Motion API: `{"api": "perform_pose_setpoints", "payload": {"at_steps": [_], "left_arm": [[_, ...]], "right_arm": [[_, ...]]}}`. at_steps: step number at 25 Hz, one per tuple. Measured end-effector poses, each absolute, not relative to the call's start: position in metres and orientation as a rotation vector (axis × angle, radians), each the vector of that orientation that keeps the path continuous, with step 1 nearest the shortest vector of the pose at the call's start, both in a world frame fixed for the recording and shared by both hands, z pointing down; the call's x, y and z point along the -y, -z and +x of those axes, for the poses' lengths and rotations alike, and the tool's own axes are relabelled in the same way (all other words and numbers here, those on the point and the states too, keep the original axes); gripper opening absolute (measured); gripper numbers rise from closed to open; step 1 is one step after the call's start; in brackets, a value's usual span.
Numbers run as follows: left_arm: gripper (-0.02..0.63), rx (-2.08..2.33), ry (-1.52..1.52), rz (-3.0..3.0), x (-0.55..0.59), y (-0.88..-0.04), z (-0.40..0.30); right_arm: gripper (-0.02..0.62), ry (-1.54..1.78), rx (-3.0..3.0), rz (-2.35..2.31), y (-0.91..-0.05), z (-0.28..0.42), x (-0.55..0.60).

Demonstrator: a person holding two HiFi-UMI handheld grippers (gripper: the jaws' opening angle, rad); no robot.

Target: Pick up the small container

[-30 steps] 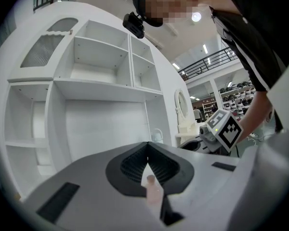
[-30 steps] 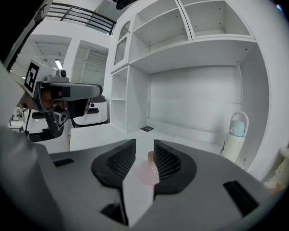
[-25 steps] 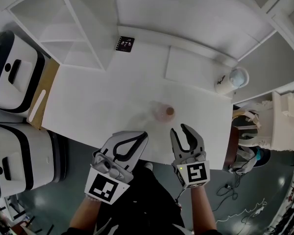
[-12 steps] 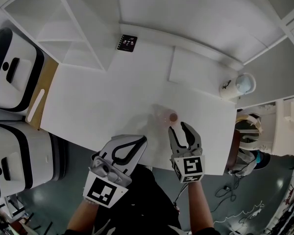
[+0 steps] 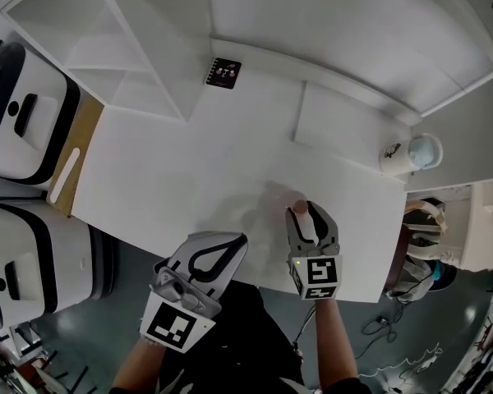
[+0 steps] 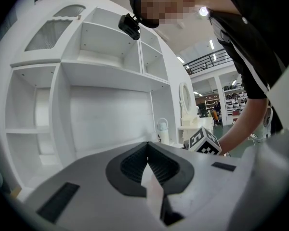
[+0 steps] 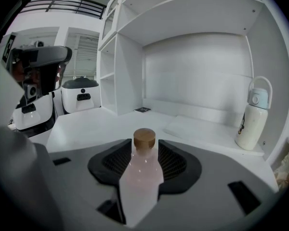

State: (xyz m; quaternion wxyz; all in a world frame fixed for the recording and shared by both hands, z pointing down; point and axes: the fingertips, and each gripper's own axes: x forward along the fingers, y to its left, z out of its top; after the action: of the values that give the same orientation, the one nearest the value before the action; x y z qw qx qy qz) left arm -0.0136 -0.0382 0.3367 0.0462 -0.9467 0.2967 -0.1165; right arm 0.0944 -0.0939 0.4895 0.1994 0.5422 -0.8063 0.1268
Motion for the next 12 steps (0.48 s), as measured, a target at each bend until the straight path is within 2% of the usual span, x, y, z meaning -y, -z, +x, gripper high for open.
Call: {"api": "perform_pose_setpoints", "payload": {"at_steps": [12], "left_arm": [[0.002,-0.894,0.380,-2.897,0.0412,-0.3454,-0.0145]], "right_arm": [[0.155,-0.299,2.284,1.540,-0.4945,0.0902,0.1038]]}}
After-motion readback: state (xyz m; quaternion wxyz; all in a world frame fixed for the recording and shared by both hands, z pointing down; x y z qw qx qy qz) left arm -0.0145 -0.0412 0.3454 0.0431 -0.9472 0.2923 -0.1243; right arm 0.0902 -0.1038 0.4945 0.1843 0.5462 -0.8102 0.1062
